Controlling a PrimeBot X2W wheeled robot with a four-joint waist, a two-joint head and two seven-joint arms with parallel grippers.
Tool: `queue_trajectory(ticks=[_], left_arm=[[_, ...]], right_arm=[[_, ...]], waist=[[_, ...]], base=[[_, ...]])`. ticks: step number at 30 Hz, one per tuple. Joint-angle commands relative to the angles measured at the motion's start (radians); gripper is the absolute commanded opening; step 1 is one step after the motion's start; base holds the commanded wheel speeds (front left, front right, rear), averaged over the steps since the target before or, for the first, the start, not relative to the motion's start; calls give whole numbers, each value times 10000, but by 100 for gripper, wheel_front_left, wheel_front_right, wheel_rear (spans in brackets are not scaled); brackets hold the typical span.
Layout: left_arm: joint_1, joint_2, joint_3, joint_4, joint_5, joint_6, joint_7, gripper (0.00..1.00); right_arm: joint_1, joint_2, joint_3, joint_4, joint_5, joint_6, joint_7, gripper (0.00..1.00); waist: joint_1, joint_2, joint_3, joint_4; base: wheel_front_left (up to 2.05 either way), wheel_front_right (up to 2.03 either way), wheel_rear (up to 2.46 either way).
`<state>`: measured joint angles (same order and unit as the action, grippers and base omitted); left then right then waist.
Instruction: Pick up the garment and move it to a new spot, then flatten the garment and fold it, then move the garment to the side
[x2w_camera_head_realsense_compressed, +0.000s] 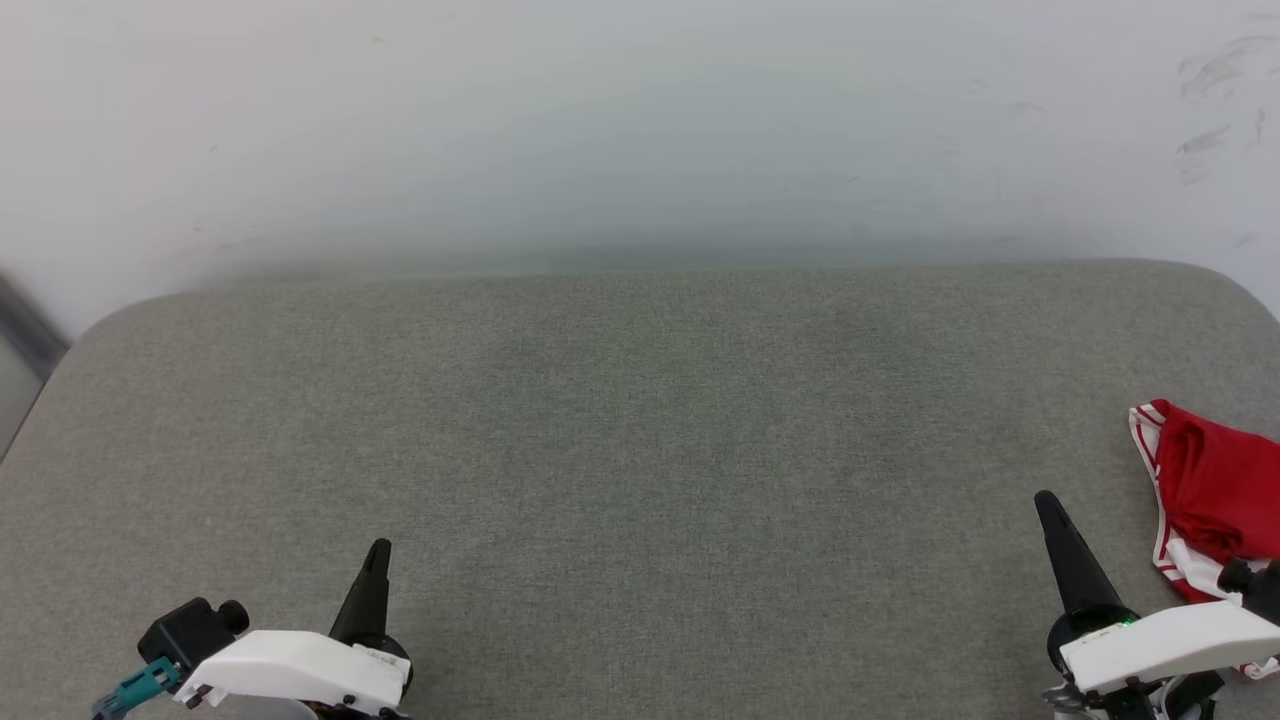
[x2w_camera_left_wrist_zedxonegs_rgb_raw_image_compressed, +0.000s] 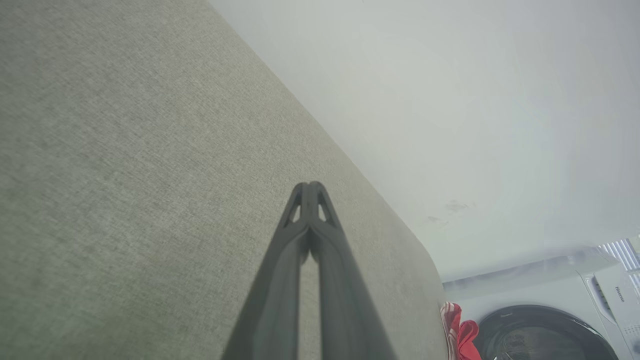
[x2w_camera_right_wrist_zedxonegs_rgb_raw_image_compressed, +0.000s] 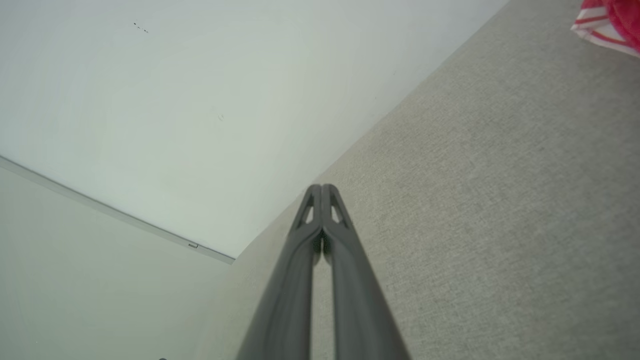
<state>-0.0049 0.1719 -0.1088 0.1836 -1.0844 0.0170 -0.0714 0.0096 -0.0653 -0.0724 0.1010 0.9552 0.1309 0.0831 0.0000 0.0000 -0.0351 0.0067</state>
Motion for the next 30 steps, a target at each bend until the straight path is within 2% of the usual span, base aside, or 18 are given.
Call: queue_trajectory(ticks=[1,30], left_arm=[[-259,-27,160,-49,-272,-102,77,0],[-669,-519,1065,265,-2780,-784,857,0]], right_arm=[[-286,9,-40,-13,337,0,28,0],[-760,85,-233,690,3336,-1,170,0]], waist=[[0,0,8,-1],[0,0,160,-28]], base=[[0,0,0],[0,0,0]])
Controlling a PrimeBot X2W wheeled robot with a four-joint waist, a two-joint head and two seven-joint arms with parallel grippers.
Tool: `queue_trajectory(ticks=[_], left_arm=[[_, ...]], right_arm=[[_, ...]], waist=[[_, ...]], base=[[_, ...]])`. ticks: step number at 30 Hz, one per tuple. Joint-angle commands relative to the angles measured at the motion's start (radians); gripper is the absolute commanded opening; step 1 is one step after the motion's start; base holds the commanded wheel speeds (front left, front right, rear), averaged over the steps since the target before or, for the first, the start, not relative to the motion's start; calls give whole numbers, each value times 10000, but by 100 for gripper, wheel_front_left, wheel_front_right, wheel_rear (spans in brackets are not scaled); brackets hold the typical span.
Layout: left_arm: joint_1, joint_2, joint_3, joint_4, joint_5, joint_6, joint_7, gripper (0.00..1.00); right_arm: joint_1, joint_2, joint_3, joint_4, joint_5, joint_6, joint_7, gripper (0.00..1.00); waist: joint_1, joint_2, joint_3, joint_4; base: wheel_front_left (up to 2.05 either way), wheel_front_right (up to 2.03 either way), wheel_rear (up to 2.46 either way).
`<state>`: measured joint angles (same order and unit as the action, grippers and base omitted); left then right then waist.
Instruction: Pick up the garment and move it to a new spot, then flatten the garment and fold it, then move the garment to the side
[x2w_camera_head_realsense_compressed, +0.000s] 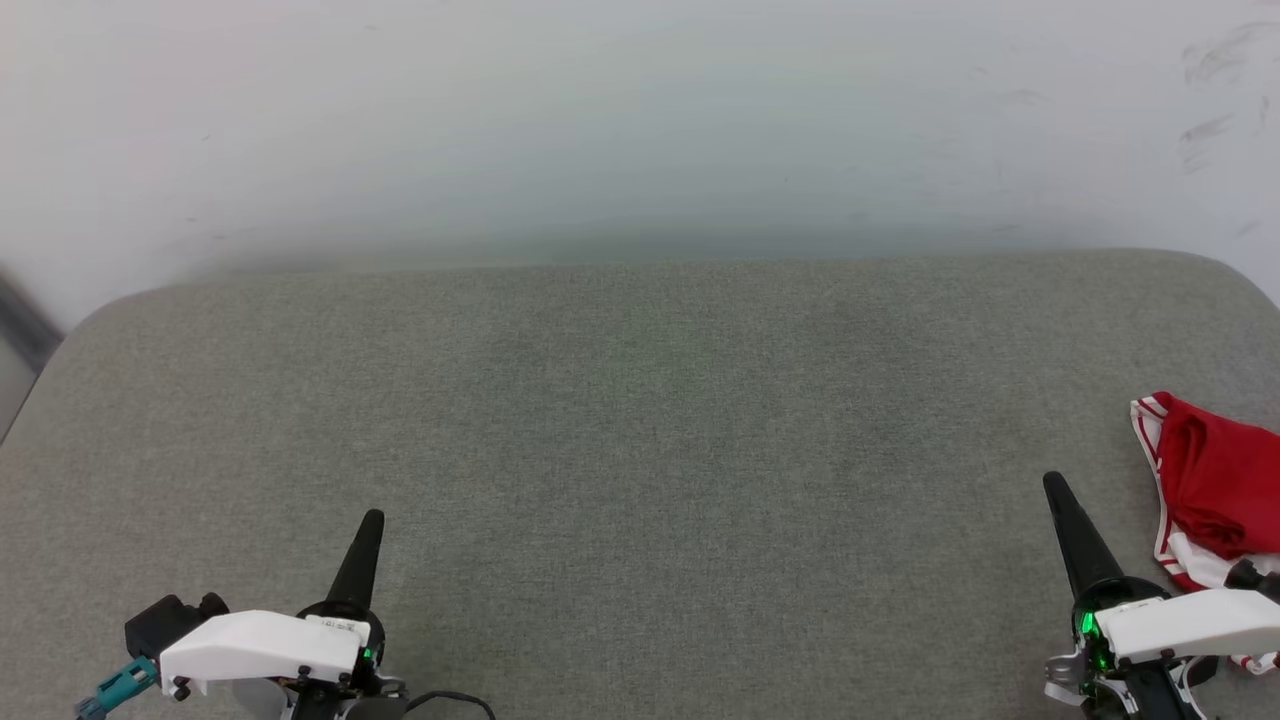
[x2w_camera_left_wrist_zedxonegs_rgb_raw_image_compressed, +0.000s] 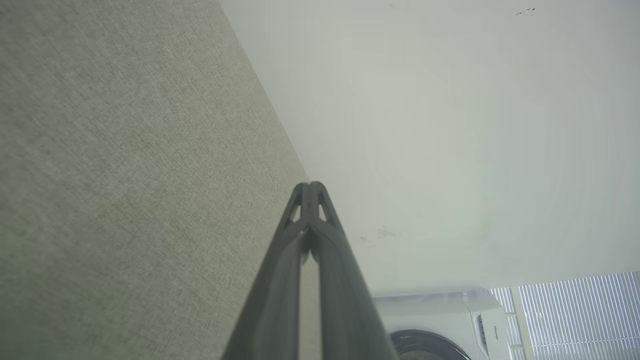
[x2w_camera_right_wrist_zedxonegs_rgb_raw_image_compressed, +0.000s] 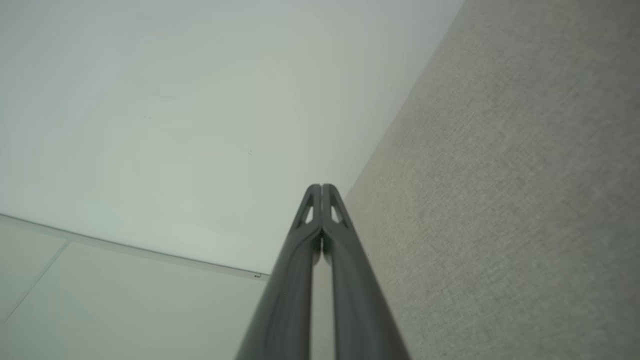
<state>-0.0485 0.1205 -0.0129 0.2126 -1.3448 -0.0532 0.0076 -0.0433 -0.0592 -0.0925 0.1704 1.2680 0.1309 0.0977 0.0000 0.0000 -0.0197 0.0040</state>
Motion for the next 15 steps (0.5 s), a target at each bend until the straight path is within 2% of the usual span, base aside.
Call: queue_trajectory(ticks=[1,15], left_arm=[[-246,-22,131,-14,-251,-109,86,0],[-389,-217,474,109,-1157,-364,385,0]], right_arm=[[-241,26,-38,17,300,-1,29,0],[-424,57,-109,283,1405,-2,81,0]], waist=[[0,0,10,-2],[0,0,78,-13]], base=[[0,0,0],[0,0,0]])
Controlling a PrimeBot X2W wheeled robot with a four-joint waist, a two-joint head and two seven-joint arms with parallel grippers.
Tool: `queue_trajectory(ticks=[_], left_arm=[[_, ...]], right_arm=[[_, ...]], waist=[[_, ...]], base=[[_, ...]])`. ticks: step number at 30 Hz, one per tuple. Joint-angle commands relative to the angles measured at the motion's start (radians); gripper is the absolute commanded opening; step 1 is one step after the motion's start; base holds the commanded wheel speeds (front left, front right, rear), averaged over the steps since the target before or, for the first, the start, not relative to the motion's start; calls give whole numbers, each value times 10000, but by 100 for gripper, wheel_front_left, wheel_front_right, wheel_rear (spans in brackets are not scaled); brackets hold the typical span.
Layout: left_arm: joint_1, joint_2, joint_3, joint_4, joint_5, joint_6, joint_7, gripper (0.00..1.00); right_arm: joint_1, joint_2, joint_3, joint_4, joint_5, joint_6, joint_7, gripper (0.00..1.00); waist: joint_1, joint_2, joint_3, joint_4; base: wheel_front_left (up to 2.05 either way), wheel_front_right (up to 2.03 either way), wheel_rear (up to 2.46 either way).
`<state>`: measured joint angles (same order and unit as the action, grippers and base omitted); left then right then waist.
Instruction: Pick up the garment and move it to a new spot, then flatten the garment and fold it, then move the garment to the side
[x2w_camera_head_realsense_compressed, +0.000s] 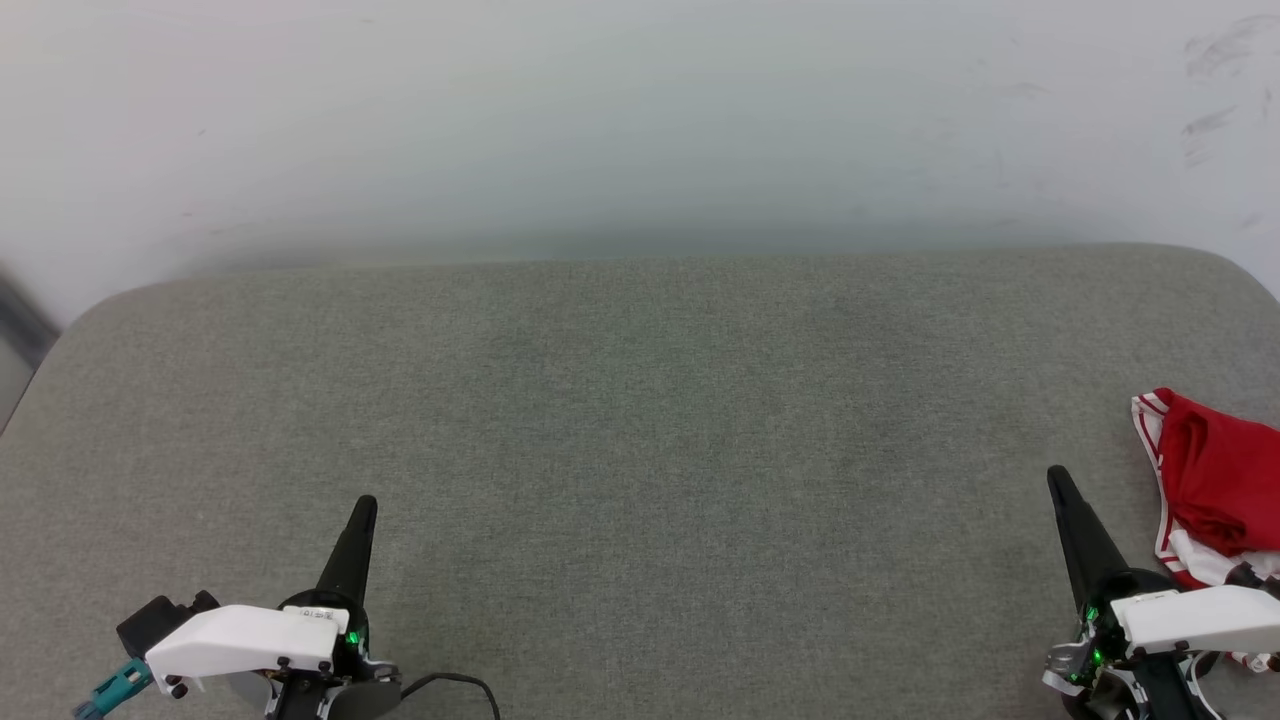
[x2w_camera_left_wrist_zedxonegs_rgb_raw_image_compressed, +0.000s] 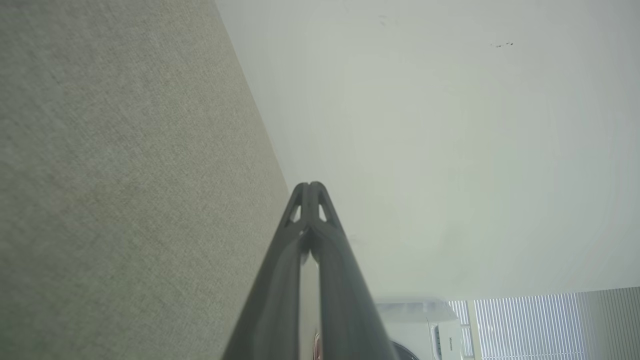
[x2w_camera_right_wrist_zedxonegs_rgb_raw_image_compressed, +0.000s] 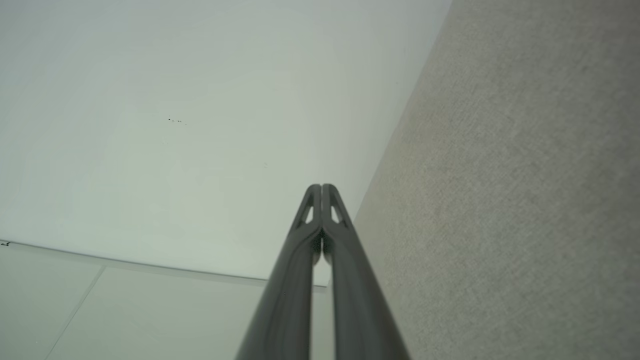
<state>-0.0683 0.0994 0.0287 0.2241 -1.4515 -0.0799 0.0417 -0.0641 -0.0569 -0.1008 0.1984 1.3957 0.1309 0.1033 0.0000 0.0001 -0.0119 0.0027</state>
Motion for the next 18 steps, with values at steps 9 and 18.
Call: queue_trajectory(ticks=[9,18], left_arm=[[-278,-132,283,69,-670,-248,237,0],[-368,-260,488,144,-1206,-396,427,0]], right_arm=[[-306,50,-69,169,835,-1,60,0],[-421,67,-106,332,1489,-1,96,0]], waist=[[0,-1,47,-8],[0,-1,94,-17]], base=[[0,0,0],[0,0,0]])
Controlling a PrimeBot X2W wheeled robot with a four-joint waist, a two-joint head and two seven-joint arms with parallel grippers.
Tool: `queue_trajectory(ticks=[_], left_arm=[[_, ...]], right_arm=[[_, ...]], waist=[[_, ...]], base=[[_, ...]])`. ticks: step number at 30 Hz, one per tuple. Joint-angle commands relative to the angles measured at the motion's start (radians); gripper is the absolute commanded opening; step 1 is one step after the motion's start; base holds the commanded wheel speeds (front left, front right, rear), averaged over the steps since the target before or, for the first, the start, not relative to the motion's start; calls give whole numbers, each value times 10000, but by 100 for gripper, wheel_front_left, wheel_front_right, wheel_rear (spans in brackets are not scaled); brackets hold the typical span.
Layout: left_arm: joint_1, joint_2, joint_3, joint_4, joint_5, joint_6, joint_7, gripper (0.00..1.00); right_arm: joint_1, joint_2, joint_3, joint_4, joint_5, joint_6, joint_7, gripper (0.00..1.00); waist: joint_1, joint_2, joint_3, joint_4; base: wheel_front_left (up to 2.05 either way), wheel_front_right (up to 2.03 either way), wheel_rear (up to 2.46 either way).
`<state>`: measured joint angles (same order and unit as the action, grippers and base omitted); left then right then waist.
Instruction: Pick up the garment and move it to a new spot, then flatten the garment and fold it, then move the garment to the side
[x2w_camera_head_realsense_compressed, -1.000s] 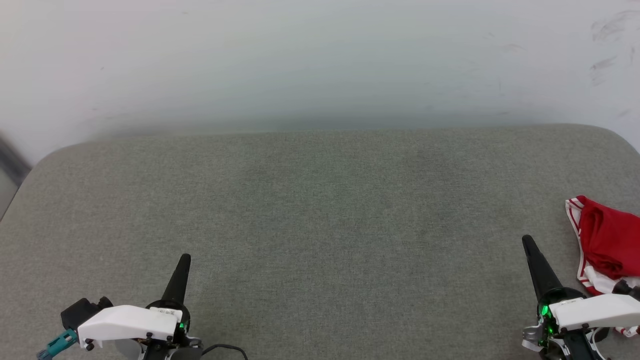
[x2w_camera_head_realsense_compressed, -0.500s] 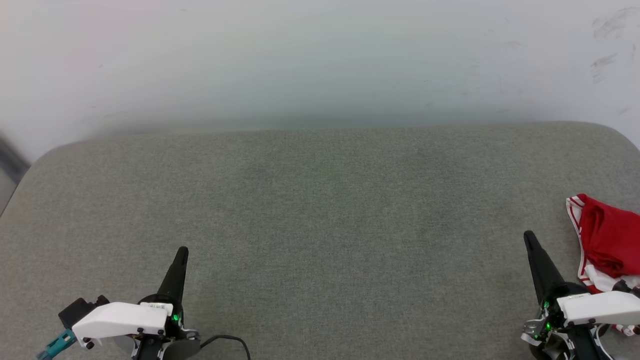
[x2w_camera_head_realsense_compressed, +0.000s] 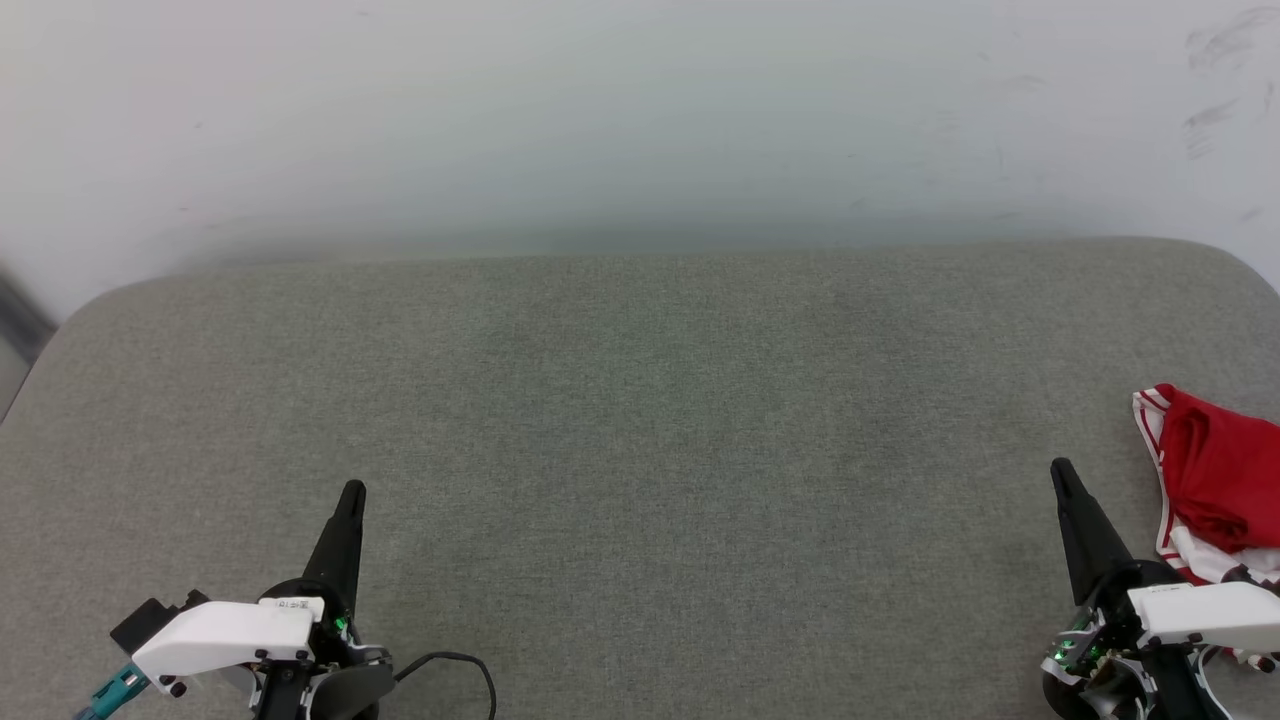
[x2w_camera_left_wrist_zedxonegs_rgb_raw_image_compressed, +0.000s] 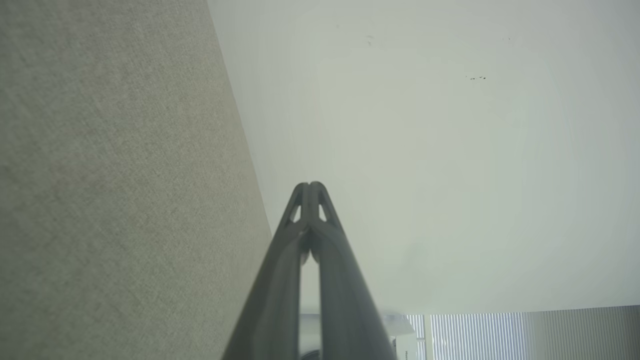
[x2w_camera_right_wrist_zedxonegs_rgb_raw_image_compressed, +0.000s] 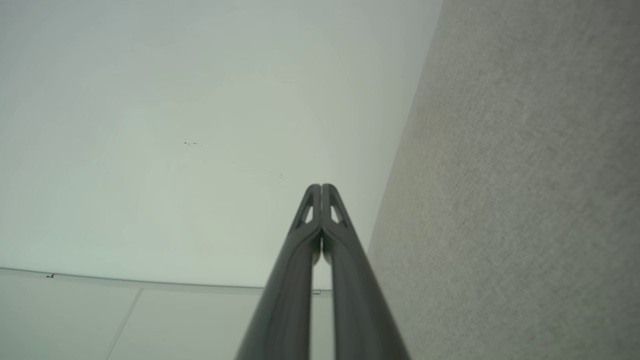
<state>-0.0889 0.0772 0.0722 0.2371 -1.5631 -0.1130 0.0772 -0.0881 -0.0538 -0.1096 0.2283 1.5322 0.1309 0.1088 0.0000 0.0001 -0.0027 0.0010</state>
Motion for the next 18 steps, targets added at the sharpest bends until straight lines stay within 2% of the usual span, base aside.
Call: queue_trajectory(ticks=[1,11,18], left_arm=[[-172,-53,78,21,-155,-76,74,0],[-225,-161,282,99,-680,-217,267,0],[-223,-168,286,90,-641,-214,255,0]], right_arm=[[-199,40,-23,48,202,-3,29,0],[-286,58,-61,200,865,-3,59,0],[-268,55,-55,193,817,-2,58,0]], waist=[[0,-1,7,-1],[0,-1,58,-10],[0,-1,58,-10]], base=[[0,0,0],[0,0,0],[0,0,0]])
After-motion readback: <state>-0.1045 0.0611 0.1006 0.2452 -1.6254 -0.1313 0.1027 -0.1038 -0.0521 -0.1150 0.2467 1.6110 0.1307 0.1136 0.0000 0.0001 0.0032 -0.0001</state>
